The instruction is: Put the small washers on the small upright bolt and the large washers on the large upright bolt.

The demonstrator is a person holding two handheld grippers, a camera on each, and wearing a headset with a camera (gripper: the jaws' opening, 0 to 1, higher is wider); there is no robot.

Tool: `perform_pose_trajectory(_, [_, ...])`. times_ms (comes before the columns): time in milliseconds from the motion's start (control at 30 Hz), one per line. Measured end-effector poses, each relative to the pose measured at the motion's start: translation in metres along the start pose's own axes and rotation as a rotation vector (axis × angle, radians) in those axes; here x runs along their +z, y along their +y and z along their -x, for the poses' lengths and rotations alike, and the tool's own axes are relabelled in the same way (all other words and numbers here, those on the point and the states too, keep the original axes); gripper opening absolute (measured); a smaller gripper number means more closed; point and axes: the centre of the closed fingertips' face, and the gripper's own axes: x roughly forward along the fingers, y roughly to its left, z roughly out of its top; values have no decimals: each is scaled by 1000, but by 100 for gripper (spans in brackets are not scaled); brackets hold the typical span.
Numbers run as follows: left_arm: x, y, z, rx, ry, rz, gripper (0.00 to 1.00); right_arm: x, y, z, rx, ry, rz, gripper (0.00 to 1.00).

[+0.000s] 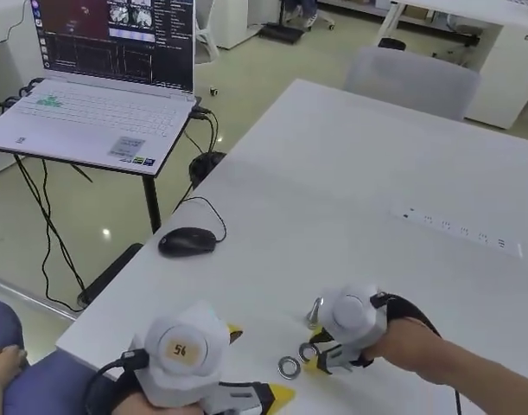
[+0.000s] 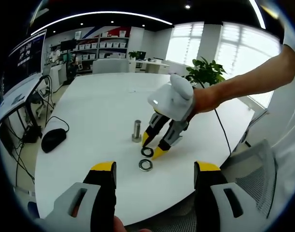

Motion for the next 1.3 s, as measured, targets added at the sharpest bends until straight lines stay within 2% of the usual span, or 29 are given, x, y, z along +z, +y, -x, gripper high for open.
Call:
perform_pose_trajectory(200, [2,3,-1,4,-6,5,65,0,-2,1,-4,3,14,24])
perform_pose_trajectory(367, [4,2,-3,3,-8,5,64,-2,0,3,-29,15,-6,23])
perform_pose_trajectory(467, [4,2,-3,2,-6,3,64,-6,2,9,-48,28,13,23])
perform_pose_trajectory(600, [2,2,-3,1,-5,8,64,-7,0,15,-63,1,-23,23])
perform_pose_trajectory(1033, [4,4,-2,-1,-10,5,64,7,-15,53,-164,-72,-83,23])
perform_pose_trajectory(1167, [5,4,-1,-1,-11,1,64,12,-22,65,-188,-66,-53,23])
perform_pose_trajectory(1300, [5,3,-1,-2,-10,-1,64,26,-36,82,-218,-83,-33,23])
